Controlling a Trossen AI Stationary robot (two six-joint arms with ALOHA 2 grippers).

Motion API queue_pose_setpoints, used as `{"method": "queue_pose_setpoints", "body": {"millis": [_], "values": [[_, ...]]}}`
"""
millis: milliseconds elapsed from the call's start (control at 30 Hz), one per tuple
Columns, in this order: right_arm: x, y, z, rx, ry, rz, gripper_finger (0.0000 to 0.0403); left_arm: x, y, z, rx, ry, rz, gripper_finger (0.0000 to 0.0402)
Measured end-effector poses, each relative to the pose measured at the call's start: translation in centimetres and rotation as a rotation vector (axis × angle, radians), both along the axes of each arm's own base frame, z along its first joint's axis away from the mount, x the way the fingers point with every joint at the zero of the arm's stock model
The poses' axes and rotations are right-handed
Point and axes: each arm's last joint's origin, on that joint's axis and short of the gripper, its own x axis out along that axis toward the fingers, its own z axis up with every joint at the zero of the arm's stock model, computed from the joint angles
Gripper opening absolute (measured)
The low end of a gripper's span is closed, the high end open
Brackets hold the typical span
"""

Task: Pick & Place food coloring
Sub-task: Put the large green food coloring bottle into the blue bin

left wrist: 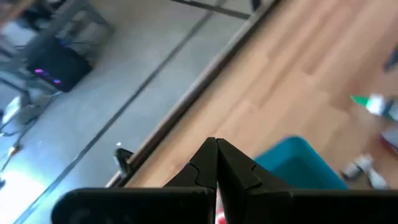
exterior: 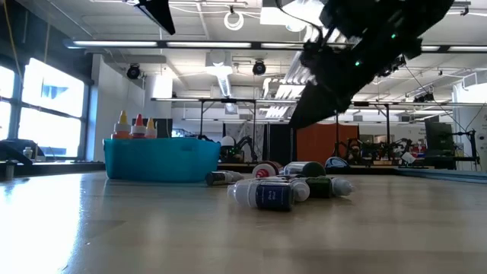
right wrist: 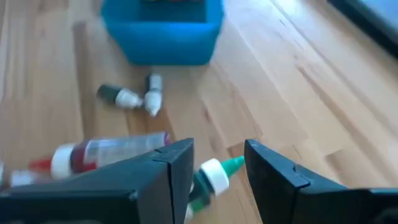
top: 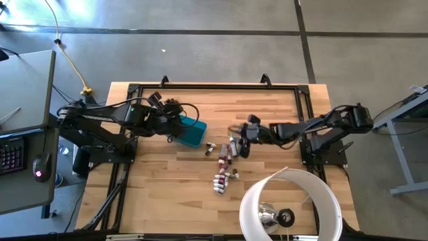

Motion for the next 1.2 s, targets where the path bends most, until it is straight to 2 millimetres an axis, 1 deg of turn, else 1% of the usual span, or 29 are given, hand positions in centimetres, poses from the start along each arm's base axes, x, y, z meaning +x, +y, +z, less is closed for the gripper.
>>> {"method": "queue_pose_setpoints", "body": {"millis": [100, 233, 300, 400, 500, 567, 667, 733, 767, 833, 900, 967, 1100, 1200], "values": [[0.4, -1.2, -1.5, 0.098, 0.027, -0.019, 0.0136, 0.0, 0.1, 0.1, 0.031, -0.023, 0.029, 0.0000], [1.1, -1.8, -3.9, 0.155, 0.095, -0.027, 0.0137, 0.0, 0.1, 0.1, 0.027, -0.021, 0.027, 0.0000], [1.7, -2.0, -4.3, 0.173, 0.106, -0.034, 0.0137, 0.0, 0.1, 0.1, 0.015, -0.018, 0.020, 0.0000], [2.1, -2.2, -5.5, 0.187, 0.178, -0.041, 0.0137, 0.0, 0.0, 0.0, -0.008, -0.016, 0.007, 0.0000], [2.9, -2.5, -5.6, 0.213, 0.180, -0.038, 0.0137, 0.0, 0.0, 0.0, -0.008, -0.016, 0.007, 0.0000], [3.2, -2.6, -5.9, 0.233, 0.219, -0.035, 0.0137, 0.0, 0.0, 0.0, -0.009, -0.015, 0.006, 0.0000], [3.4, -2.6, -5.7, 0.171, 0.274, 0.037, 0.0137, -0.1, 0.0, 0.0, -0.007, -0.003, 0.006, 0.0000], [3.5, -2.6, -5.1, 0.136, 0.284, 0.090, 0.0137, -0.2, 0.0, -0.1, -0.005, 0.008, 0.006, 0.0000], [3.6, -2.5, -4.6, 0.124, 0.279, 0.113, 0.0137, -0.2, 0.0, -0.1, -0.004, 0.015, 0.006, 0.0000], [4.2, -2.4, -2.8, 0.115, 0.235, 0.162, 0.0137, -0.2, 0.0, -0.1, -0.004, 0.018, 0.006, 0.0000], [4.3, -2.1, -1.1, 0.116, 0.218, 0.204, 0.0137, -0.3, 0.0, -0.1, -0.004, 0.021, 0.006, 0.0000], [4.0, -1.3, -0.3, 0.100, 0.252, 0.239, 0.0137, -0.4, 0.0, -0.2, -0.002, 0.034, 0.006, 0.0000], [2.8, 0.8, 0.5, 0.034, 0.361, 0.249, 0.0137, -0.3, 0.0, -0.3, -0.002, 0.037, 0.006, 0.0000], [1.7, 2.3, 0.3, 0.022, 0.448, 0.222, 0.0137, -0.3, 0.0, -0.9, 0.000, 0.059, 0.006, 0.0000]]}}
